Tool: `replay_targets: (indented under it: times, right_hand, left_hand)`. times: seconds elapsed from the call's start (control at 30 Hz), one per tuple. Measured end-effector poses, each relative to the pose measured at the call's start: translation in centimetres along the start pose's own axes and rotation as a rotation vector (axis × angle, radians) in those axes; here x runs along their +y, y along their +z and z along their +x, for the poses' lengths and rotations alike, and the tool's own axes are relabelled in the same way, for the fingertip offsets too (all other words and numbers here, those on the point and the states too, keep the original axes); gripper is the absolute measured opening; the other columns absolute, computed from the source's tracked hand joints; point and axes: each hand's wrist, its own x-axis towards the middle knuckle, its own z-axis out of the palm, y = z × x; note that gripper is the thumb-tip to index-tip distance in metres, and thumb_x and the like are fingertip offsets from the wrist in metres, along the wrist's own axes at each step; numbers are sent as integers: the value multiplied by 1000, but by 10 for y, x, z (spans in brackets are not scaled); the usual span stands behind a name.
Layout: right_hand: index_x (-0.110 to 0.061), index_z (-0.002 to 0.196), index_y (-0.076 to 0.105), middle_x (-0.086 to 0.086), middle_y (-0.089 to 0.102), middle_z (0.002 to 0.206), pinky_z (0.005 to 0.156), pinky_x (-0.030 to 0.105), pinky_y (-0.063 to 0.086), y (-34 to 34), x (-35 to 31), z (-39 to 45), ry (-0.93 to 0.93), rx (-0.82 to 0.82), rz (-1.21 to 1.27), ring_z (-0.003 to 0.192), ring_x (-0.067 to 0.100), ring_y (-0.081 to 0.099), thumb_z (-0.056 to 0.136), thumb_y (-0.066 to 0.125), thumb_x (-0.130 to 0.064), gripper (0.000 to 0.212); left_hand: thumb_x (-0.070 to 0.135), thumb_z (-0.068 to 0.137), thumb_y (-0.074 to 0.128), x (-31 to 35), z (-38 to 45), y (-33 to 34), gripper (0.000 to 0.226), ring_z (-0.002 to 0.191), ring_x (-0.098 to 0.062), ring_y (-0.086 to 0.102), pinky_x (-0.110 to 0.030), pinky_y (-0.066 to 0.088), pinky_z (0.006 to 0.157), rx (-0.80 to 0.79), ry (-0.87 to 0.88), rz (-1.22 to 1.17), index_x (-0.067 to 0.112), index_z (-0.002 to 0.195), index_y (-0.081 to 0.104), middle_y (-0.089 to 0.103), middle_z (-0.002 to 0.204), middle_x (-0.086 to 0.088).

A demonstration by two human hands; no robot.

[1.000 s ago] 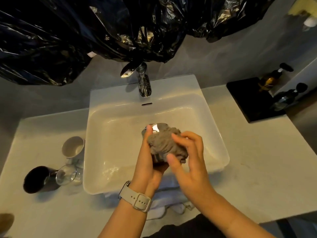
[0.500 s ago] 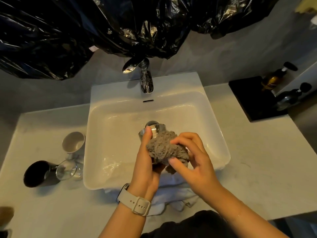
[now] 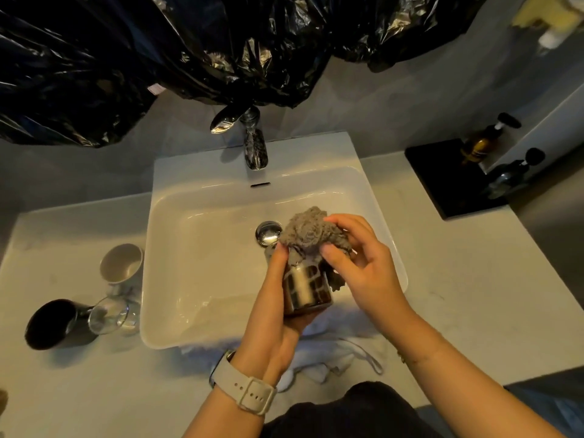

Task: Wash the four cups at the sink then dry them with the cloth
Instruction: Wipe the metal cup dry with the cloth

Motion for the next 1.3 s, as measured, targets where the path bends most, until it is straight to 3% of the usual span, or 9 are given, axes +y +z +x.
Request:
replay_targets:
  times: [0.23,0.43,0.6,0.7,0.8,0.93,1.03,1.17,1.3]
  right_hand:
    - [-20,106,61,11,65,108,74,26,55,-1,-7,-34,251,-52,195,96,21,67,70,71,-33,40]
    - [-18,109,55,2,72,95,72,30,54,-15,-26,-10,328,188,478,86,14,68,83,62,-32,30]
    - [-21,106,57,-2,69,85,52,20,50,-17,-31,-5,293,284,285,70,10,65,80,59,-38,31]
    - [-30,101,62,-8,68,96,59,22,53,-4,-26,-14,182,224,155,83,12,66,78,74,-36,27]
    - [-37,104,61,-8,65,104,64,21,53,15,-20,-23,103,134,116,90,10,65,76,69,-43,30]
    - [-31,112,63,-5,57,119,87,25,54,16,-25,-3,110,241,64,110,10,59,78,74,-44,38]
    - [-28,118,63,-4,61,119,88,24,54,13,-24,7,175,200,54,109,9,61,78,67,-41,43]
    - [-20,119,64,1,68,115,87,25,55,20,-12,-20,272,115,122,106,11,65,78,65,-35,44]
    - [-18,122,63,1,68,117,95,31,53,17,-11,-3,278,174,138,109,12,64,84,63,-34,41]
  left_hand:
    - [56,90,49,19,4,-10,60,106,-30,68,-43,53,89,12,55,78,9,124,67,71,117,-15]
    - [58,86,52,29,1,-21,59,85,-22,68,-35,56,63,53,36,50,16,124,67,73,105,-10]
    - [64,70,59,46,1,-21,81,80,-28,70,-39,58,72,-52,-70,5,7,126,64,71,112,-19]
    - [59,65,65,46,2,-11,81,93,-31,68,-42,60,79,-79,-83,-48,5,124,64,68,120,-21]
    - [51,78,62,39,0,4,61,105,-31,65,-44,54,90,-131,-72,-93,6,119,67,66,123,-21]
    - [43,87,54,23,-1,13,47,94,-26,69,-37,57,72,-197,12,-93,9,116,68,71,110,-16]
    - [46,90,54,20,5,11,54,98,-27,67,-39,56,71,-156,79,-100,9,128,62,67,119,-17]
    - [46,81,62,31,12,1,43,94,-26,71,-38,57,83,-86,113,-213,10,100,75,71,108,-15]
    - [45,90,54,18,3,9,53,108,-29,68,-38,58,87,-54,115,-152,6,126,64,68,121,-17]
